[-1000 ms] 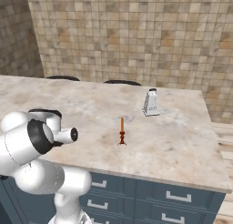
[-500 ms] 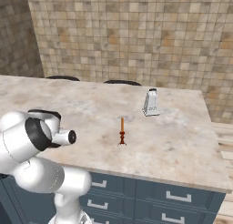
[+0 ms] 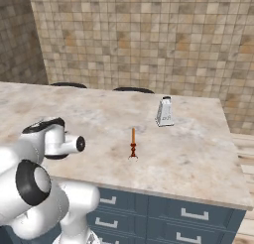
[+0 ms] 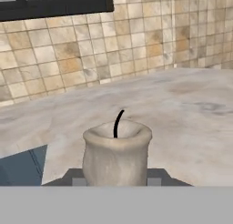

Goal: Pick the candle and candle from the dining table and place them in the open cabinet. Close the cabinet after placing the objects.

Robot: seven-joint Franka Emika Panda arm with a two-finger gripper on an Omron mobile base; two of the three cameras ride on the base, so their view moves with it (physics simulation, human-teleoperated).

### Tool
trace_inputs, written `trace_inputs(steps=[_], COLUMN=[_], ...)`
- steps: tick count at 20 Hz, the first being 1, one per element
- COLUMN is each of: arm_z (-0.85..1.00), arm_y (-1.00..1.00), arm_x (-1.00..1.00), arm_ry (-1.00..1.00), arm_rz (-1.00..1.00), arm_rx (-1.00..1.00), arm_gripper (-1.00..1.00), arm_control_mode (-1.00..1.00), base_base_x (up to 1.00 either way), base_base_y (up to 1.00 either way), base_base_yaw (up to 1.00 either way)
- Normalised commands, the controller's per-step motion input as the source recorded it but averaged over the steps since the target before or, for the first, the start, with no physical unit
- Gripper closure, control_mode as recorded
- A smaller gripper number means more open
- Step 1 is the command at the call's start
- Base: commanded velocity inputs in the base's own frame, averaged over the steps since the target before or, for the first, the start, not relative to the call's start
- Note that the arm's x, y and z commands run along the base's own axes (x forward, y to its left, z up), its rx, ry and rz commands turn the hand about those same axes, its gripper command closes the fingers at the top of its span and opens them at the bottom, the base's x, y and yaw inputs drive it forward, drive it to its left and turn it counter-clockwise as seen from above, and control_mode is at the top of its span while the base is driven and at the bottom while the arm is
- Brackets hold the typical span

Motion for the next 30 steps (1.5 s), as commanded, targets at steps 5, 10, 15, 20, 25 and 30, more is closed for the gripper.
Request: trace_inputs(steps=[5,10,15,20,25,30], arm_z=[1.0,1.0,0.98,0.89,0.95,0.68], arm_y=[-0.07,0.0,-0.22,-0.52,-0.53,-0.71], arm_x=[-0.2,-0.34,-0.49,-0.65,-0.52,-0.48], arm_ry=[0.04,0.02,0.0,0.0,0.0,0.0], arm_rz=[-0.16,-0.28,-0.32,-0.25,-0.21,-0.19], arm_rx=[-0.04,-0.06,-0.03,0.0,-0.01,0.0], arm_gripper=[1.0,1.0,1.0,1.0,1.0,1.0], arm_control_mode=[-1.0,-1.0,-1.0,-1.0,-1.0,-1.0], base_base_x=[0.0,0.0,0.0,0.0,0.0,0.0], base_base_y=[0.0,0.0,0.0,0.0,0.0,0.0], base_base_yaw=[0.0,0.0,0.0,0.0,0.0,0.0])
